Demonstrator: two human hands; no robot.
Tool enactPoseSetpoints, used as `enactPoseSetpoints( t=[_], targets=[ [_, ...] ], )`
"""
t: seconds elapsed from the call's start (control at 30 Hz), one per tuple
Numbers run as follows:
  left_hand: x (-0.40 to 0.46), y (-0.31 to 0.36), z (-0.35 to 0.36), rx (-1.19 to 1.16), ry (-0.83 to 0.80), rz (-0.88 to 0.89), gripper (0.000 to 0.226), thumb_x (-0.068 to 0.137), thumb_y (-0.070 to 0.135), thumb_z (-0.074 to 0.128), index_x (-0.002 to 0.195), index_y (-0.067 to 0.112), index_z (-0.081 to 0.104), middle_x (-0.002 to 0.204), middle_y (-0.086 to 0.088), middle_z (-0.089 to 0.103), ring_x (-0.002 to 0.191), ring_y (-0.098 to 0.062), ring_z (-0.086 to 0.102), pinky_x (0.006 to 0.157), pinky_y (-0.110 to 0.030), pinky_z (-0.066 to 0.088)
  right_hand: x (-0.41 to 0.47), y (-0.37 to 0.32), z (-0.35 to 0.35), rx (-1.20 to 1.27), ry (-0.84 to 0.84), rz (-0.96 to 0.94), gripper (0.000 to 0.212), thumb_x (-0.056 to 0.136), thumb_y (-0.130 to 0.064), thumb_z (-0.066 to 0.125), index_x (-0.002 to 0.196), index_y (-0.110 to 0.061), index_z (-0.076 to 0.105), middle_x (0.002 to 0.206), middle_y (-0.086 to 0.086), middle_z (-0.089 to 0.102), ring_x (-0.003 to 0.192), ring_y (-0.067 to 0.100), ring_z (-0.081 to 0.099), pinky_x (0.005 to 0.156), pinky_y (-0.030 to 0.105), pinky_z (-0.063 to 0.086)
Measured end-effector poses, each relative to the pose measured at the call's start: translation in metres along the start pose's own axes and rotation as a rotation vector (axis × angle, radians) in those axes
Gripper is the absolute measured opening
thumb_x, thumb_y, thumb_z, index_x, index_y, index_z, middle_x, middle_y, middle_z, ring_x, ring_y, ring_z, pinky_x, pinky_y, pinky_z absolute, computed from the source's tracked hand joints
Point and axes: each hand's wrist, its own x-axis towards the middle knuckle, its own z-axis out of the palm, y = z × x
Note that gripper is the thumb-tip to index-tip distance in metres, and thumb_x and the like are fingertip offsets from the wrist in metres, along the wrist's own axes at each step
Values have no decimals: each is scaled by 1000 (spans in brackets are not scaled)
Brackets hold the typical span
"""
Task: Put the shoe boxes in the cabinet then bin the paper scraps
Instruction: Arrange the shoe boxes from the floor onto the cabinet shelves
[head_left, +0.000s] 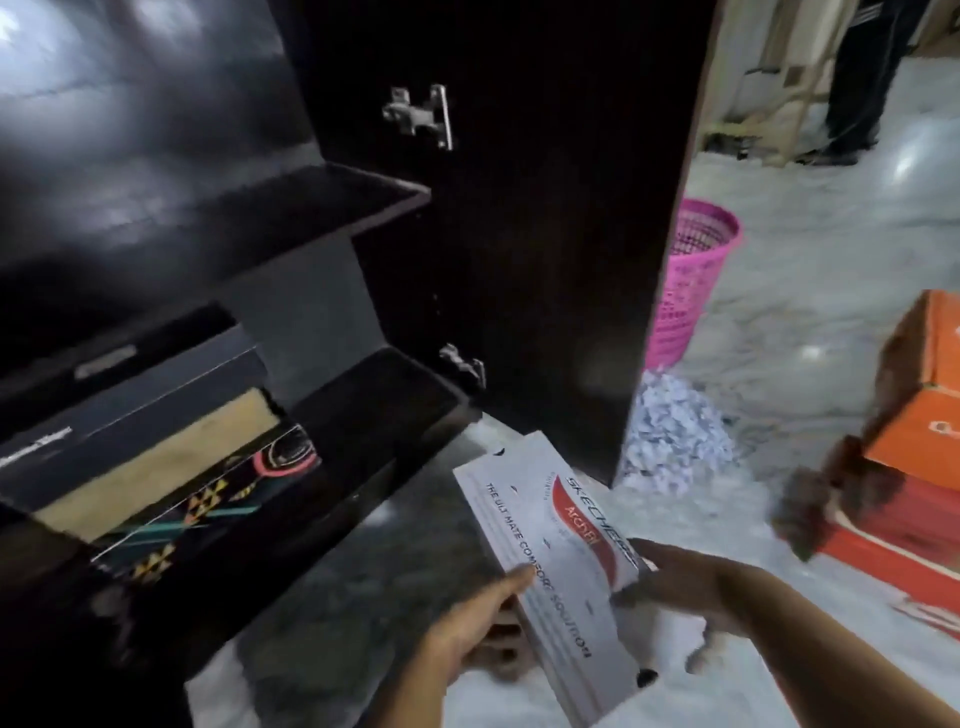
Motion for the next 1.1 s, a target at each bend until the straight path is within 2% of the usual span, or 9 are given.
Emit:
enactPoseSetpoints(
  t=[0.17,0.27,0.37,0.43,0.5,0.63,0.73,0.93,1.1],
  targets=[
    [24,12,-94,-139,210,90,50,85,64,65,103,18,74,103,-10,78,93,-27,76,91,-45,59,59,-106,42,-136,109,-254,57,89,-33,78,140,-32,53,105,-5,66,81,9,63,51,19,54],
    [50,31,-130,-209,330,218,31,92,51,65,106,24,69,107,-4,76,96,-22,72,89,-45,59,106,-157,60,-121,273,-423,60,83,-34,84,135,-21,58,113,6,71,91,21,67,74,29,51],
    [79,54,-147,-289,432,378,33,94,29,68,126,26,62,115,-2,74,89,-15,71,61,-26,60,154,-196,80,-52,389,-597,67,76,-28,85,135,-14,56,118,8,70,107,23,66,87,30,50],
    [101,63,-155,-288,496,532,52,87,16,74,135,25,56,120,-1,71,93,-20,72,72,-30,63,184,-213,95,-72,451,-681,69,78,-27,80,140,-17,53,124,10,64,124,25,57,101,31,49],
    [122,66,-165,-209,574,611,70,82,19,74,145,28,45,134,-4,66,114,-26,68,96,-50,57,209,-226,107,-123,466,-698,60,84,-27,73,141,-16,56,132,16,63,138,32,44,110,32,41],
    [159,75,-188,-104,660,567,89,78,60,61,153,48,15,146,-4,55,122,-31,62,99,-57,53,273,-249,104,-264,471,-692,68,79,-66,37,133,-32,60,135,11,62,133,39,46,114,45,37],
    [206,86,-215,-99,688,549,79,70,73,49,141,66,13,151,-2,46,127,-35,57,99,-60,51,274,-272,99,-284,408,-648,56,96,-59,46,150,-45,45,151,13,49,137,39,38,112,40,36],
    [181,109,-200,-13,778,597,76,101,47,47,161,29,4,163,-7,31,144,-29,37,119,-42,31,283,-285,106,-235,480,-709,52,101,-66,39,151,-60,29,148,26,36,135,48,44,113,49,37],
    [190,101,-200,15,846,653,73,104,41,46,162,25,5,164,-5,29,147,-25,33,118,-31,26,293,-280,112,-202,521,-743,51,99,-69,38,149,-60,31,148,20,30,134,48,44,114,55,39]
  ],
)
